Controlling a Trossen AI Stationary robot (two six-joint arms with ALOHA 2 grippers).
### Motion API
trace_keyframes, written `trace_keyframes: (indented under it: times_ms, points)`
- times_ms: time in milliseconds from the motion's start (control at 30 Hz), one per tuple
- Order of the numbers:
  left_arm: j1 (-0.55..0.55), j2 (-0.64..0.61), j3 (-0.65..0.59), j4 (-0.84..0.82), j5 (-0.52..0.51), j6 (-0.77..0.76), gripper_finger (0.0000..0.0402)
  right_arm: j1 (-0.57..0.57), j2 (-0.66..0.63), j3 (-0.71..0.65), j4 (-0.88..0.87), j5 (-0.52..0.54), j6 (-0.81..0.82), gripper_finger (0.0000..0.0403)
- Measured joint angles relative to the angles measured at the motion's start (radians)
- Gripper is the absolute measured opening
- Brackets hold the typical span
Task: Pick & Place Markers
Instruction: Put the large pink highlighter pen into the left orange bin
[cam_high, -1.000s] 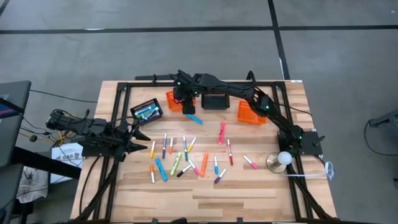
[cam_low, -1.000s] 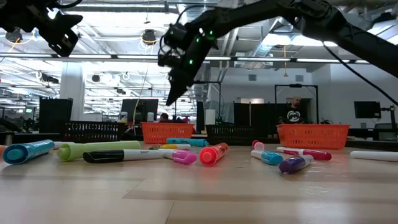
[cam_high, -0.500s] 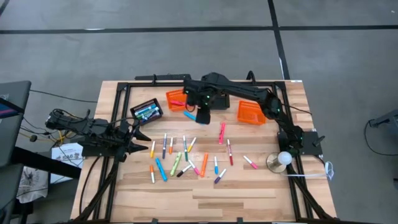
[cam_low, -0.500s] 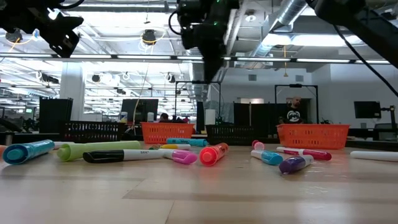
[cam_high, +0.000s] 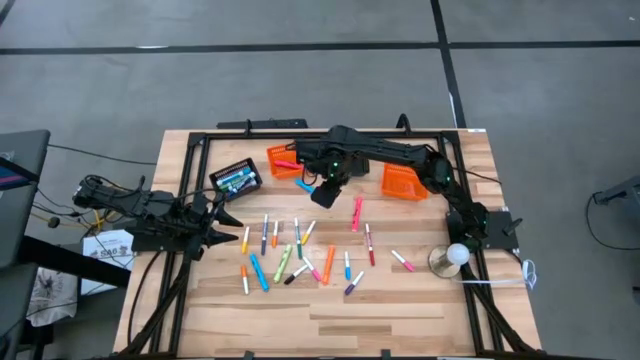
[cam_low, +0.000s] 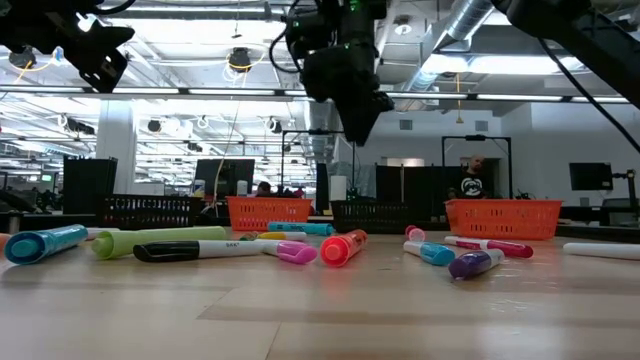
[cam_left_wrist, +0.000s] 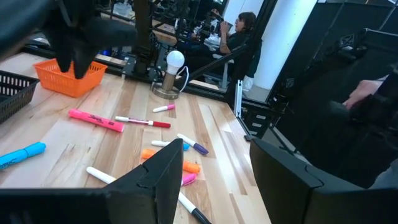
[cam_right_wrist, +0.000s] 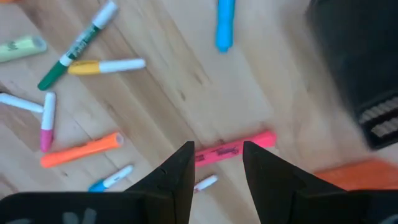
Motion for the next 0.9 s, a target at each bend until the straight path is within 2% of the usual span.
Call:
trace_keyframes:
  times_ms: [533,767,900]
  points:
    - [0.0,0.0,0.0,0.001,0.0,-0.002,0.0186,0.045,-0.04,-0.315,-0.001,0.047,0.196,0.0133]
    - [0.0,0.0,0.0,0.001,0.0,-0.007,0.0186,0.074,-0.202,-0.549,0.016,0.13,0.382,0.0133]
    - [0.0,0.0,0.0,0.002,0.0,-0.007,0.0186,0.071,-0.354,-0.722,0.176,0.139,0.515,0.013]
